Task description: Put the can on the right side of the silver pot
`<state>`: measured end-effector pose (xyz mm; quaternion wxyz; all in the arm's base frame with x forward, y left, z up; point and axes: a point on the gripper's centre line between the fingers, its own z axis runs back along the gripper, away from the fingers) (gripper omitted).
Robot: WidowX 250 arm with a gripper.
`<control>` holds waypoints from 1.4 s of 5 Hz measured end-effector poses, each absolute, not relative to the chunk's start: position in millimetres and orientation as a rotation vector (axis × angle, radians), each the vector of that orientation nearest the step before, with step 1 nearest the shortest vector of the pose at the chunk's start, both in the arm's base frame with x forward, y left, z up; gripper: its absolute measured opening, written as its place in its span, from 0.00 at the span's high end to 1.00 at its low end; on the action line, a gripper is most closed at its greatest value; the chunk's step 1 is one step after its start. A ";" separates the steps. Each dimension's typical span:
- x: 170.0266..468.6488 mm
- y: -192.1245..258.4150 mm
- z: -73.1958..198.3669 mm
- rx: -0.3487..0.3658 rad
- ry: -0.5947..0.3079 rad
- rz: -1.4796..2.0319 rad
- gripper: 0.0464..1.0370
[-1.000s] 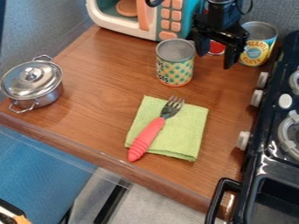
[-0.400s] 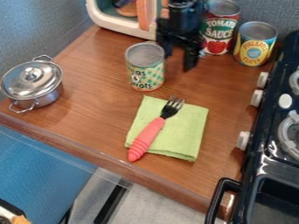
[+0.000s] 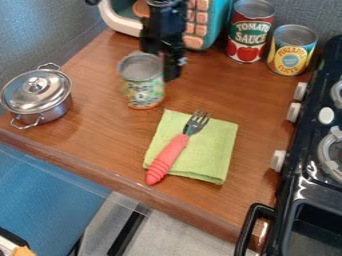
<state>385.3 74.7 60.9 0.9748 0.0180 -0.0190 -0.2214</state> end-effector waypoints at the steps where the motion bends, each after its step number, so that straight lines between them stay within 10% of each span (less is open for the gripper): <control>1: 376.1 108.1 71.5 0.029 -0.002 -0.442 0.04; 4: 327.5 114.2 84.2 -0.098 0.019 -0.400 0.04; 7: 323.1 115.4 175.3 0.050 -0.213 -0.199 0.04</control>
